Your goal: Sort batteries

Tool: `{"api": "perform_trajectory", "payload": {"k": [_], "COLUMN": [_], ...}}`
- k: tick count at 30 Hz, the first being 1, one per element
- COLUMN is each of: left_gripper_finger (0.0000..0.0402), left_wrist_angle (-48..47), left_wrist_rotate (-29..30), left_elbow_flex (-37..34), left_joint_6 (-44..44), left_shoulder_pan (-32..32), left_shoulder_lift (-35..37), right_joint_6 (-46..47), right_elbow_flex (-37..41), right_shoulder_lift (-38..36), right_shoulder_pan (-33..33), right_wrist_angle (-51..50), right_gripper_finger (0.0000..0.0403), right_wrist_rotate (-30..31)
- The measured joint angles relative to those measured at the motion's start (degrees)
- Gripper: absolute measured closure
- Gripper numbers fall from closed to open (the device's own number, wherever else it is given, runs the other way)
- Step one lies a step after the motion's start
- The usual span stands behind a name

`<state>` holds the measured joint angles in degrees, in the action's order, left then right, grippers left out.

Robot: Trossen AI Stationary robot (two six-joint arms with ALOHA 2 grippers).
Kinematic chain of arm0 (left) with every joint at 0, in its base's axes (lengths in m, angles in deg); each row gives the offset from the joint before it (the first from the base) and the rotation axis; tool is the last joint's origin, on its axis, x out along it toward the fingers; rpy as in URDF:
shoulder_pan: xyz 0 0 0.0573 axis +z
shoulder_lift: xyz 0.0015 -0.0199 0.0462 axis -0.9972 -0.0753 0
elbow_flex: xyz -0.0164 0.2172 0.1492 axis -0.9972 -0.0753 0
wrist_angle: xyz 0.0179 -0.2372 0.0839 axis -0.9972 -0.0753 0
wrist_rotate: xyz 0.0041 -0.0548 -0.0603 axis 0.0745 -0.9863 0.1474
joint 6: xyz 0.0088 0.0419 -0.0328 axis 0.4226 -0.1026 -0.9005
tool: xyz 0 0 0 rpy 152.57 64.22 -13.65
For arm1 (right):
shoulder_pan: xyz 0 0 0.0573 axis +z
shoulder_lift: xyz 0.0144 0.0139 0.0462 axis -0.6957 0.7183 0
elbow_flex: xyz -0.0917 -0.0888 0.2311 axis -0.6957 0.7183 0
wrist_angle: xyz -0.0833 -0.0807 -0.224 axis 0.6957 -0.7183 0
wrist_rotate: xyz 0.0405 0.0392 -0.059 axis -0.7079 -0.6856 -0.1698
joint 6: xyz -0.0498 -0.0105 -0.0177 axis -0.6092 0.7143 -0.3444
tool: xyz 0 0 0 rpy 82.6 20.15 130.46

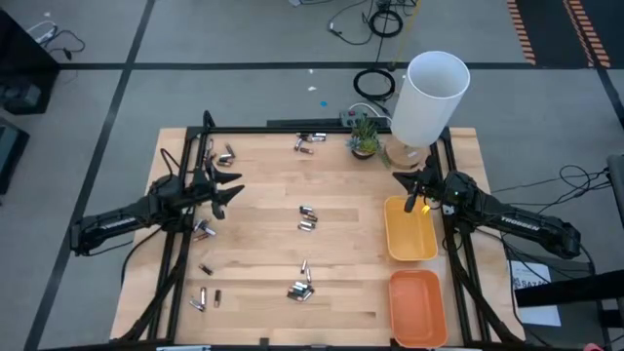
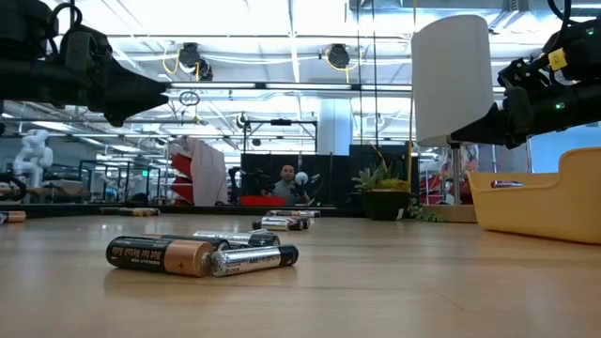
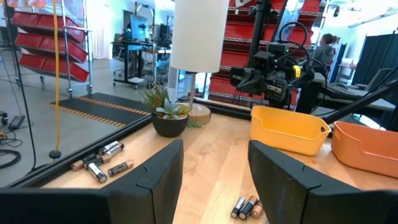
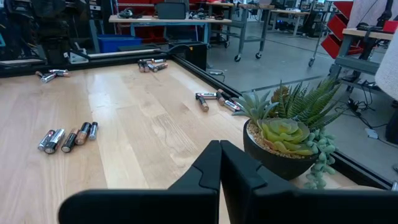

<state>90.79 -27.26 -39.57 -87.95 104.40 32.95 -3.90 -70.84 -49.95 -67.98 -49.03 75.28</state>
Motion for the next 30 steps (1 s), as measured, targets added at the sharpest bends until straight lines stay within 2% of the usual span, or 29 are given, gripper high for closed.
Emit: {"api": "perform_trajectory", "payload": {"k": [14, 17, 20, 22, 25, 30], "left_gripper_finger": [0.0210, 0.0210, 0.0210, 0.0210, 0.0210, 0.0210], "left_wrist_angle": [0.01, -0.01, 0.01, 0.01, 0.01, 0.54], "left_wrist_rotate": [0.00, 0.01, -0.01, -0.40, -1.47, 2.24], "left_elbow_flex": [0.00, 0.00, 0.00, 0.00, 0.00, 0.00], "left_joint_6": [0.01, 0.01, 0.01, -5.19, -15.07, -19.31], "left_shoulder_pan": [0.00, 0.00, 0.01, 0.00, 0.00, 0.02], "left_shoulder_lift": [0.00, 0.01, 0.01, 0.01, 0.01, -0.01], "right_joint_6": [-0.12, -1.63, 8.17, 15.50, 19.70, 27.52], "right_elbow_flex": [0.00, 0.24, 0.13, 0.23, 0.20, 0.04], "right_shoulder_lift": [0.00, 0.02, -0.03, 0.02, 0.00, 0.02], "right_shoulder_pan": [0.00, -0.01, 0.04, 0.04, 0.00, -0.04], "right_wrist_angle": [0.15, 2.93, 4.30, 4.51, 9.10, 13.15], "right_gripper_finger": [0.0403, 0.0403, 0.0403, 0.0403, 0.0403, 0.0403], "right_wrist_rotate": [0.02, 0.21, 0.16, 0.14, 0.39, 2.97]}}
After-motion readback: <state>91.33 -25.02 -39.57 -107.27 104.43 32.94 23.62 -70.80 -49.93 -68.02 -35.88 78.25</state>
